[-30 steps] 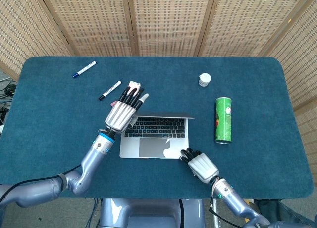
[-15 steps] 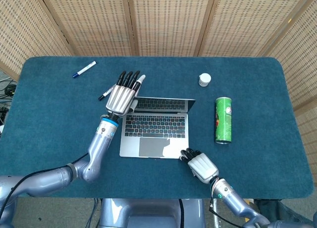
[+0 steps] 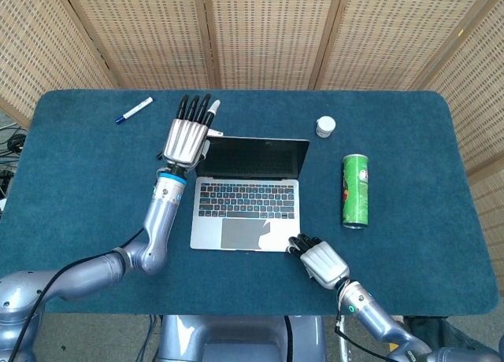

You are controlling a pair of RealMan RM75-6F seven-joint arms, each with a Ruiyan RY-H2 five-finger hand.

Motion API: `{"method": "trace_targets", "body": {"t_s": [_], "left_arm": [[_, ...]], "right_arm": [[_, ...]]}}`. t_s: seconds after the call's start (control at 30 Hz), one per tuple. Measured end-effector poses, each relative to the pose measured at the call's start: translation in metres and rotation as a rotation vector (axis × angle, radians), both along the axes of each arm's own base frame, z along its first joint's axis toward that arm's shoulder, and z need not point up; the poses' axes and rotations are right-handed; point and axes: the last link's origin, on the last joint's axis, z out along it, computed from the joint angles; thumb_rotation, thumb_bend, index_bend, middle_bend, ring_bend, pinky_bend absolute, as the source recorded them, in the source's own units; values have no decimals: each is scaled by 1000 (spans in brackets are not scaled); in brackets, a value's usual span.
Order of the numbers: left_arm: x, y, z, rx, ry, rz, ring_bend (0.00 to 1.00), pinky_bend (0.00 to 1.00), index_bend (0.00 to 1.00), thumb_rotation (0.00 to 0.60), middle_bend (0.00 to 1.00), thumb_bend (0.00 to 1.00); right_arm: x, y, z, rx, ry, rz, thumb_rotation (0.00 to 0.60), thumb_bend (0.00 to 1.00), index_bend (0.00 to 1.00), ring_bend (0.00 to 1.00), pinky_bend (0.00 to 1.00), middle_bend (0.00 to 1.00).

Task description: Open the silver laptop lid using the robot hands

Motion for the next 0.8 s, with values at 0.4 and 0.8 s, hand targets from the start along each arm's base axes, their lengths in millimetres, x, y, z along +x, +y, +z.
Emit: {"method": "trace_targets", "body": {"t_s": [0.4,0.8], "left_arm": [[-13,2,3,9,-10,36,0,0,0,600,0,435],[-6,-23,47,7,-59,-115,0,0,0,600,0,434]], "right_arm": [[6,0,7,-14,-7,14,600,1000,194,101,274,132],[24,0,32,-98,-86,32,600,1000,194,101,274,145]]}}
